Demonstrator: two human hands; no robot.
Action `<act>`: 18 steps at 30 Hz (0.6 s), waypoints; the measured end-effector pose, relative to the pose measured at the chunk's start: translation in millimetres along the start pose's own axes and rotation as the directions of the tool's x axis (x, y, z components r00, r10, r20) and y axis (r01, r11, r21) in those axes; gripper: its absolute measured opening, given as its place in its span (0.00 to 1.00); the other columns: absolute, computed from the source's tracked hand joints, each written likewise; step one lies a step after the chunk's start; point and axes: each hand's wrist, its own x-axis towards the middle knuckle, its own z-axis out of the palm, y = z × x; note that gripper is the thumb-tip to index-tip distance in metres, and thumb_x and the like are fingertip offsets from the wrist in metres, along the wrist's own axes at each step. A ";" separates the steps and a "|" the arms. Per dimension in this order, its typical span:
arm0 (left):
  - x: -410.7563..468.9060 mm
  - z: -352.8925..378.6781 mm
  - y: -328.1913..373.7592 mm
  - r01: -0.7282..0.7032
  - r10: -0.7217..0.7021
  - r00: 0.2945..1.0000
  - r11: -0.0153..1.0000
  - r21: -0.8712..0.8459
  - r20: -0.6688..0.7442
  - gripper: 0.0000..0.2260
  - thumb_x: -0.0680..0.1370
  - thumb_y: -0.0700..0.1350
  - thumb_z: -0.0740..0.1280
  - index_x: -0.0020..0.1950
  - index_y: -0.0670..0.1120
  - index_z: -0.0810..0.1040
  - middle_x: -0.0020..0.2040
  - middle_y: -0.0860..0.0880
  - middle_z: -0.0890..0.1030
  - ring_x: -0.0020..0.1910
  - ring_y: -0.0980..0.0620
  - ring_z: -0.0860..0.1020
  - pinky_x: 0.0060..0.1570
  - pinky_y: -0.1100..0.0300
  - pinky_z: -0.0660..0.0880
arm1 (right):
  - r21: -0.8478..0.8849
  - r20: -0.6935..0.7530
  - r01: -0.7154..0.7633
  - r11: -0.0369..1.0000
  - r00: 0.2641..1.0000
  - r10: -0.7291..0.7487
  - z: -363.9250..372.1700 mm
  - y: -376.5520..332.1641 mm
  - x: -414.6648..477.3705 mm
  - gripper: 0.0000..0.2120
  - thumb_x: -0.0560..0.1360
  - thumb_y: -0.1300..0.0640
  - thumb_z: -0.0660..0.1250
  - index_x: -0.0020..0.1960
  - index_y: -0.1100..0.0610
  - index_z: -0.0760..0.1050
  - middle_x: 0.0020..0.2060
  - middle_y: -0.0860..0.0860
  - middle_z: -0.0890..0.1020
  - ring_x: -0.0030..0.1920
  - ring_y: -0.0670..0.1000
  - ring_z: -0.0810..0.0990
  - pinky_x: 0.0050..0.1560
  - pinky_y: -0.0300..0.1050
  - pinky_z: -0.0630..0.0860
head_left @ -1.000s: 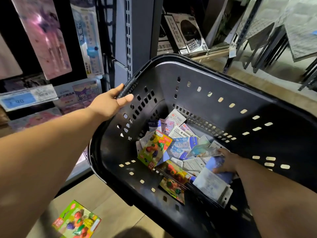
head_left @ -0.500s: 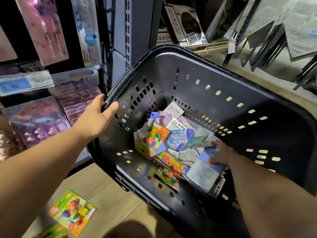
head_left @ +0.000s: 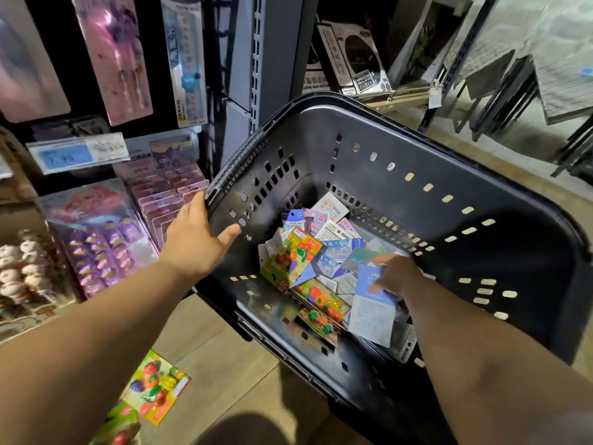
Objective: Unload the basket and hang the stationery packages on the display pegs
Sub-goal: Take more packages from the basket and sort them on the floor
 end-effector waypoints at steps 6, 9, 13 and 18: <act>-18.1 5.8 -8.7 -0.062 0.065 0.997 0.992 0.108 -0.028 0.38 0.78 0.45 0.67 0.81 0.47 0.46 0.76 0.41 0.61 0.72 0.36 0.63 0.71 0.43 0.62 | -0.028 -0.010 -0.042 0.999 0.999 0.042 -0.4 -8.5 -3.0 0.30 0.70 0.57 0.75 0.70 0.52 0.71 0.50 0.52 0.80 0.39 0.48 0.78 0.37 0.36 0.68; -23.2 5.3 -16.6 -0.064 0.067 0.997 0.994 0.088 -0.027 0.39 0.78 0.40 0.65 0.81 0.50 0.44 0.76 0.41 0.60 0.71 0.37 0.63 0.71 0.44 0.62 | -0.159 0.056 -0.037 0.987 0.997 0.047 3.8 -11.2 -7.9 0.35 0.69 0.55 0.75 0.73 0.51 0.66 0.45 0.54 0.83 0.40 0.50 0.77 0.42 0.38 0.70; -26.0 5.5 -22.0 -0.069 0.070 0.997 0.996 0.058 -0.029 0.38 0.79 0.40 0.65 0.81 0.51 0.44 0.76 0.40 0.60 0.72 0.36 0.62 0.73 0.44 0.60 | -0.191 0.010 0.035 0.981 0.999 -0.034 -3.3 -18.6 -15.9 0.34 0.70 0.54 0.76 0.73 0.48 0.68 0.66 0.50 0.77 0.61 0.50 0.77 0.57 0.38 0.70; -31.4 6.4 -25.6 -0.079 0.079 0.995 0.997 0.003 -0.059 0.40 0.77 0.41 0.69 0.81 0.52 0.47 0.75 0.41 0.63 0.71 0.36 0.64 0.72 0.43 0.61 | -0.285 0.025 0.110 0.952 0.994 -0.107 -25.7 -44.6 -22.5 0.30 0.73 0.52 0.72 0.73 0.50 0.69 0.72 0.50 0.70 0.71 0.52 0.69 0.68 0.43 0.66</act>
